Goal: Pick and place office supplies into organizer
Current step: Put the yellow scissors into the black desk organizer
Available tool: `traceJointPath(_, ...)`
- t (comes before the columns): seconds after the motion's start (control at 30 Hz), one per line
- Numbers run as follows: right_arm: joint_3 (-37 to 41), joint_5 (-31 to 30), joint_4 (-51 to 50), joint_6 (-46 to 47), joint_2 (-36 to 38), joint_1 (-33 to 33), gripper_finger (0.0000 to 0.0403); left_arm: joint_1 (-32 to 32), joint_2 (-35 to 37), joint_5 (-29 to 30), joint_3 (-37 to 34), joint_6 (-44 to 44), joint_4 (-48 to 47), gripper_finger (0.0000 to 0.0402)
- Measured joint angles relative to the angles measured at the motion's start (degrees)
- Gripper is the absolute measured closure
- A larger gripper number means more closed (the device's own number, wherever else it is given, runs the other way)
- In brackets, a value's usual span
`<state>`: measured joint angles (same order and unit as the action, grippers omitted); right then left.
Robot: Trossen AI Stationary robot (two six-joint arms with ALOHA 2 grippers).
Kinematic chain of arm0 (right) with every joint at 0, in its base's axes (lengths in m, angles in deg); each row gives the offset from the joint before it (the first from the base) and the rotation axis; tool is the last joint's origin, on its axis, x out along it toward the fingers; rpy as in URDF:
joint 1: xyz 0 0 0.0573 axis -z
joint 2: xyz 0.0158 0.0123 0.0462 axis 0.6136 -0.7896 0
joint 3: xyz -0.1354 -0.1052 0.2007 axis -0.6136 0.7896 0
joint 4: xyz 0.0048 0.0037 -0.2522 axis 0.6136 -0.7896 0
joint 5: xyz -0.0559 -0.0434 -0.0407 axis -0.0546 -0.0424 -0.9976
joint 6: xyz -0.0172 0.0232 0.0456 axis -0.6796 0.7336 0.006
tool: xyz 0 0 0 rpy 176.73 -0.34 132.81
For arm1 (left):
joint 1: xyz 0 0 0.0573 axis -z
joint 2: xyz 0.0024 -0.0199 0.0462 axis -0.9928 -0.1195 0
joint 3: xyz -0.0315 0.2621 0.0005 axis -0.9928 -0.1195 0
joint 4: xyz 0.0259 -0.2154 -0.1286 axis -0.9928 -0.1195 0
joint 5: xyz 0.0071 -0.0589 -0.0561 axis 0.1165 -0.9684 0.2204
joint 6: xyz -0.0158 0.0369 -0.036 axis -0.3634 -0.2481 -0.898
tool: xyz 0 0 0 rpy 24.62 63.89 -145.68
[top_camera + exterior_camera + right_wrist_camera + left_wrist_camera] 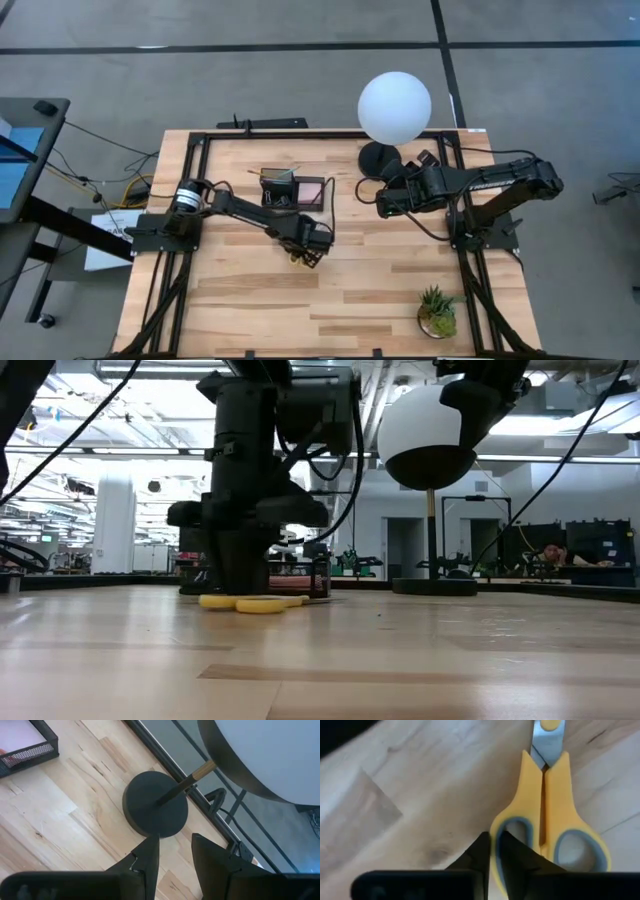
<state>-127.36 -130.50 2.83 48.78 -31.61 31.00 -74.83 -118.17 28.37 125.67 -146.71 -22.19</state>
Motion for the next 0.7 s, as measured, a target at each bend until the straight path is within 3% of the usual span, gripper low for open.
traceJointPath(0.27, 0.0, -0.05, -0.02, 0.0, 0.0, 0.0, 0.0294, -4.01, 0.54, -6.08, -0.11, 11.43, -2.58, 0.0396)
traceJointPath(0.37, 0.0, -1.81, -0.08, 0.42, 0.0, -0.01, 0.0294, -4.84, 0.74, -8.5, 1.29, 15.27, -9.46, 0.0397)
traceJointPath(0.63, -0.02, -4.33, -0.28, 0.46, 0.0, 0.0, 0.0294, -6.82, 1.62, -14.31, 20.42, 30.66, -35.42, 0.0399)
traceJointPath(0.7, 0.0, -4.33, -0.24, 0.44, 0.0, -0.01, 0.0294, -7.84, 2.28, -15.73, 24.54, 34.11, -35.46, 0.0399)
